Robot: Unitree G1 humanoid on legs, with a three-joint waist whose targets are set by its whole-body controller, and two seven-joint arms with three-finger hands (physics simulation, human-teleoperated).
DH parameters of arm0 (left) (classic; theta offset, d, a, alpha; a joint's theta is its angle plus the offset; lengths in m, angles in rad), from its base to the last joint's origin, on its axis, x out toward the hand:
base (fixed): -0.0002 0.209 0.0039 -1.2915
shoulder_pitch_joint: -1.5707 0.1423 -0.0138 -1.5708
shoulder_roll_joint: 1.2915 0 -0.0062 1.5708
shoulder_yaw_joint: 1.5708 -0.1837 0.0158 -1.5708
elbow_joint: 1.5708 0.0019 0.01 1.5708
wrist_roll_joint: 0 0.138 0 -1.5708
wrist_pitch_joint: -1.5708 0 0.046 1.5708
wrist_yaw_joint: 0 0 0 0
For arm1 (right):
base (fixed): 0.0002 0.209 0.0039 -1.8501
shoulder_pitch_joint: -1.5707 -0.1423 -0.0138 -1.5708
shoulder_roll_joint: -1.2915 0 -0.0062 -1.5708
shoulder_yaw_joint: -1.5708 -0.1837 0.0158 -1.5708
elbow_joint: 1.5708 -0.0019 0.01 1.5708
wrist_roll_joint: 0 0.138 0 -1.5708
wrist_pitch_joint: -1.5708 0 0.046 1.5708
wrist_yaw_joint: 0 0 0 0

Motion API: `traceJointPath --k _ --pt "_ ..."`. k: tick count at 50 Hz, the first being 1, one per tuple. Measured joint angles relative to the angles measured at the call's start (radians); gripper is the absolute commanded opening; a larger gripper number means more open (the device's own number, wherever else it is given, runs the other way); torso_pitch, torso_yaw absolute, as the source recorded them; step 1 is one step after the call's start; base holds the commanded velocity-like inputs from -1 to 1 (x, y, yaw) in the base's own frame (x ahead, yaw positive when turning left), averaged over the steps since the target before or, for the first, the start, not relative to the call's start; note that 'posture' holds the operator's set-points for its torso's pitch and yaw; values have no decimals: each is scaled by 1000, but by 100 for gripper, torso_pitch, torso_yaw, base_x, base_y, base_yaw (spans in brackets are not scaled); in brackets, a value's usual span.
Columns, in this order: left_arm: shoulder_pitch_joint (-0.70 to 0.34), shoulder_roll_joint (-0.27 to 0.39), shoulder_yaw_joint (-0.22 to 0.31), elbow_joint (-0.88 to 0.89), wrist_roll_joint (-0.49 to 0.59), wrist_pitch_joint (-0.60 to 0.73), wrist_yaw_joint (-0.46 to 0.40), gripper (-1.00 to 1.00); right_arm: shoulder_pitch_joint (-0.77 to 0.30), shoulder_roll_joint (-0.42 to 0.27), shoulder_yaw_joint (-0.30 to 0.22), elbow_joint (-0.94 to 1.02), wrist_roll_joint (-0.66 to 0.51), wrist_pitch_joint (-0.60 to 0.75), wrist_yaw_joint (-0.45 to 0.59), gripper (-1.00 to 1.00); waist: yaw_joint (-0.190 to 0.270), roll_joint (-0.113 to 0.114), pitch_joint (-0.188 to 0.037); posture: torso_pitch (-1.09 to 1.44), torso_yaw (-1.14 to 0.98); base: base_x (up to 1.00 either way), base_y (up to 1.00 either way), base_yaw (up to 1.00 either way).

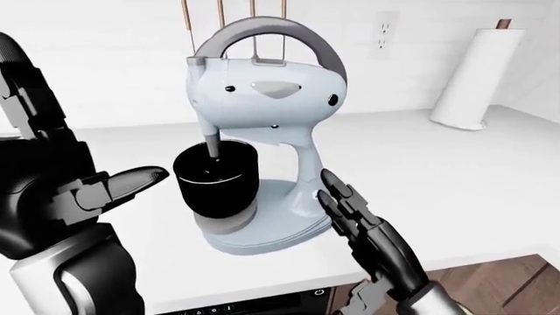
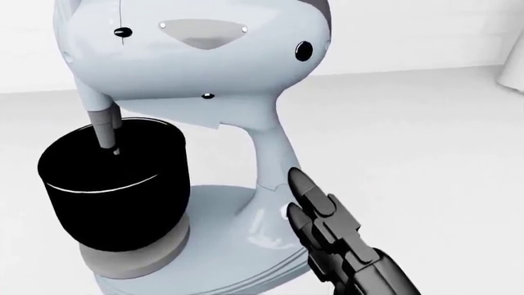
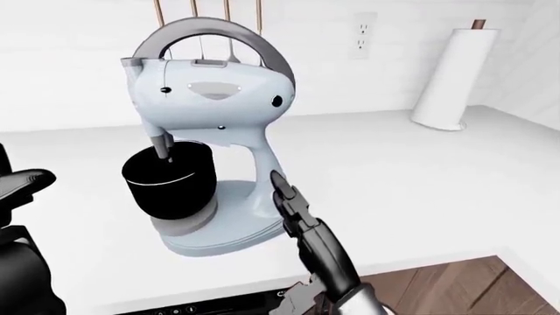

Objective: Open the stand mixer head.

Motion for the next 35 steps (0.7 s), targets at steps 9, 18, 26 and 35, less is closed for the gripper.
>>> traceJointPath --k 9,18,26,35 --pt "3 -1 0 -3 2 -1 0 100 -1 5 -7 59 -10 -47 17 100 0 1 0 -36 0 0 0 0" --pt "1 -1 -1 -5 4 2 1 100 -17 10 -15 113 -17 -97 41 100 -4 3 -1 -36 0 0 0 0" --pt "-1 1 2 -5 4 2 1 100 -35 18 -19 163 -22 -136 49 100 -4 3 1 -36 0 0 0 0" --pt "4 -2 0 -4 6 0 0 100 -65 36 -48 10 -7 4 43 100 2 1 7 -36 0 0 0 0"
